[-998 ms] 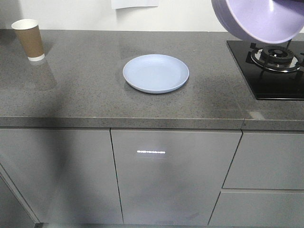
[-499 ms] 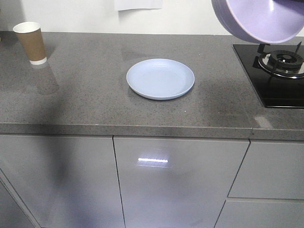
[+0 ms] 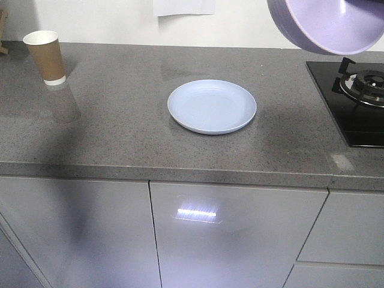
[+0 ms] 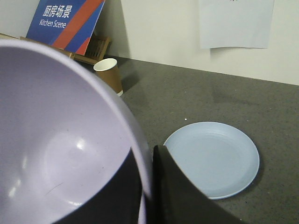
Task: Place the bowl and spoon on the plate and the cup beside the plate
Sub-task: 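Drive the base up to the counter, centering on the blue plate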
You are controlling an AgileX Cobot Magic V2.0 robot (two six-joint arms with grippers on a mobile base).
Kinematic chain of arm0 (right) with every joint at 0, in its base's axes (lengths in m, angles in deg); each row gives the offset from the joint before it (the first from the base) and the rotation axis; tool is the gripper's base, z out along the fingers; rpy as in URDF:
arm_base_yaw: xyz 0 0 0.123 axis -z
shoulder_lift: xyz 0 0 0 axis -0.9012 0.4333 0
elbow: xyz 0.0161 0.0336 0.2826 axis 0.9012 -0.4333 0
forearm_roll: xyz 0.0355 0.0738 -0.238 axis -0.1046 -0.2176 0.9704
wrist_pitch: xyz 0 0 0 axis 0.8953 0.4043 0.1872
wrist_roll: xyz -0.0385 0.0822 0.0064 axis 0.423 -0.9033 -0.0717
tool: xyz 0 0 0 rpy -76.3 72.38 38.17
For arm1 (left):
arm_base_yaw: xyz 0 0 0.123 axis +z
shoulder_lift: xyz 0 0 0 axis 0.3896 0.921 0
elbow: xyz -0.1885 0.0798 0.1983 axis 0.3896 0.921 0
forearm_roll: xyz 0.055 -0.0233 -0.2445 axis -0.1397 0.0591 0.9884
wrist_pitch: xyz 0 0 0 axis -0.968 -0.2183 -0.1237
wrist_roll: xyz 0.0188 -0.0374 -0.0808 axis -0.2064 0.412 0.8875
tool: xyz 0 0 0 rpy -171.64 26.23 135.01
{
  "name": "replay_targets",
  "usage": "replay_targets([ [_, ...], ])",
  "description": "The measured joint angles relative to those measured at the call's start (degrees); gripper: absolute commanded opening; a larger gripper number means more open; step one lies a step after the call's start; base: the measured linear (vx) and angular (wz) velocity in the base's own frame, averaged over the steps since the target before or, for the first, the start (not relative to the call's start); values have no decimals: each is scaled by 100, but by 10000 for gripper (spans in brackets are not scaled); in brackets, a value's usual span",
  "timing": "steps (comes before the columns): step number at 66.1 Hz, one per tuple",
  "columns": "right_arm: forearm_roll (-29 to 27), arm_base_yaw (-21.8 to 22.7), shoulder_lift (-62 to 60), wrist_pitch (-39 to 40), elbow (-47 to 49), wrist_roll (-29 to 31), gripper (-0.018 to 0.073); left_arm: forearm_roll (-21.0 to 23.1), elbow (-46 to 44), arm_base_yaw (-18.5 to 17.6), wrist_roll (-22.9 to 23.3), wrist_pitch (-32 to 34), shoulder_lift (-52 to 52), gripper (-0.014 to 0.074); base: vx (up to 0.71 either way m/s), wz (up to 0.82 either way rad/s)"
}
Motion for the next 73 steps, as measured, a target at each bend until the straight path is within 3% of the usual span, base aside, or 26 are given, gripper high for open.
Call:
replay_targets([
  [73,0,0,0,0,0,0,-10,0,0,0,0,0,0,-6,4,3],
])
